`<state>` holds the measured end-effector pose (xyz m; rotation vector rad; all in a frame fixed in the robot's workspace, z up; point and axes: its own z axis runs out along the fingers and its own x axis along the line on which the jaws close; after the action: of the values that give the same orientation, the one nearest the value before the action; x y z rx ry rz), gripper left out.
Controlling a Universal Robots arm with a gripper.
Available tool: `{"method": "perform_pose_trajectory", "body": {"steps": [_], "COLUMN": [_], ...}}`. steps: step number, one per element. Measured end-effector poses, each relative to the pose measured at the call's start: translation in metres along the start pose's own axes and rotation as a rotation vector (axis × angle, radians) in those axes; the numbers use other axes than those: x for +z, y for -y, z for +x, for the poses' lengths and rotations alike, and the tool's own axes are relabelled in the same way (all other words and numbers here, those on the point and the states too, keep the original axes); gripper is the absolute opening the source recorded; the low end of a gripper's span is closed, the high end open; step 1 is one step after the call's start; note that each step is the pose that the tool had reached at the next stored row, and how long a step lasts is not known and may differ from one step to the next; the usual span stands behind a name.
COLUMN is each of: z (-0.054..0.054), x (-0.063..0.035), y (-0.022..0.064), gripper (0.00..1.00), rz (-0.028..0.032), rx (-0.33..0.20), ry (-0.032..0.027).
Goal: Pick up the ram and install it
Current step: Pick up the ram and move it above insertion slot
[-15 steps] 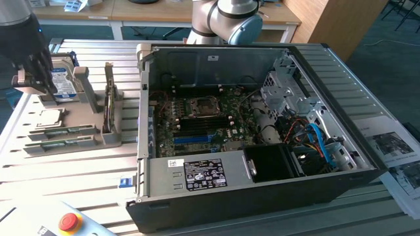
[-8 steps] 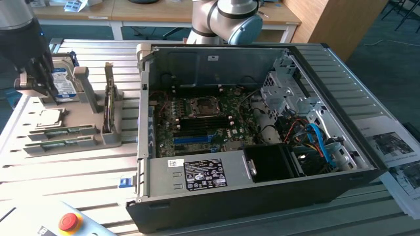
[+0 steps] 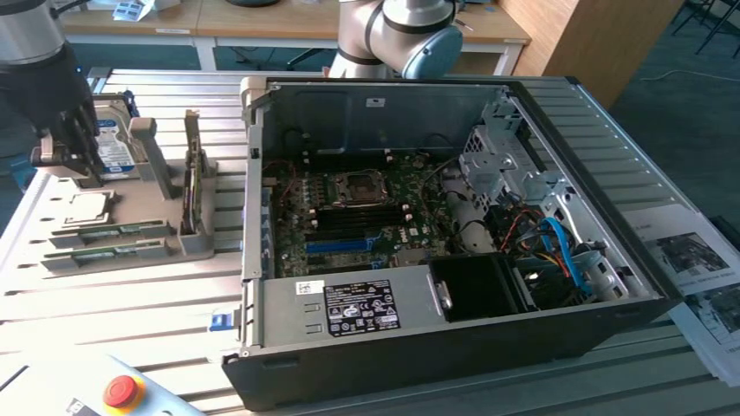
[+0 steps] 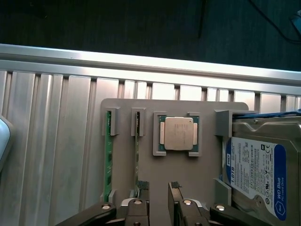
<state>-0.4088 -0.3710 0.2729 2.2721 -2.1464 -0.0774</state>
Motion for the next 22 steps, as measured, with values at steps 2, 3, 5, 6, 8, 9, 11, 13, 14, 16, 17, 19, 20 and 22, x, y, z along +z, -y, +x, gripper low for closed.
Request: {"method": "perform_pose_trajectory", "body": {"steps": [2,3,5,6,8,9,11,13,14,16,17,19,20,22], "z": [0.0,0.0,0.0,0.0,0.0,0.0,0.002,0.004,0.005,0.008,0.009,0.011,0.012,0.014], "x": [0.0019,0.0019,0.0019,0.0019,0.0021,0.0021,0.002,0.0019,0.0019,0.0019,0.0019,0.0018,0.0018,0.0017], "y": [0.0001,0.0001,0.0001,0.0001,0.0,0.0,0.0,-0.0002,-0.0002,-0.0003,-0.0004,-0.0005,-0.0006,-0.0007], "gripper": [0.3,0.3,0.3,0.3,0.3,0.3,0.3,0.3,0.3,0.3,0.3,0.3,0.3,0.3], "rz": [-0.0001,-0.0002,-0.0002,-0.0002,0.0,0.0001,0.0001,0.0,0.0,0.0,0.0,0.0,0.0,0.0], "rx": [0.0,0.0,0.0,0.0,0.0,0.0,0.0,0.0,0.0,0.0,0.0,0.0,0.0,0.0], "ry": [0.0,-0.0001,-0.0001,-0.0001,0.0,0.0,0.0,0.0,0.0,0.0,0.0,0.0,0.0,0.0]}}
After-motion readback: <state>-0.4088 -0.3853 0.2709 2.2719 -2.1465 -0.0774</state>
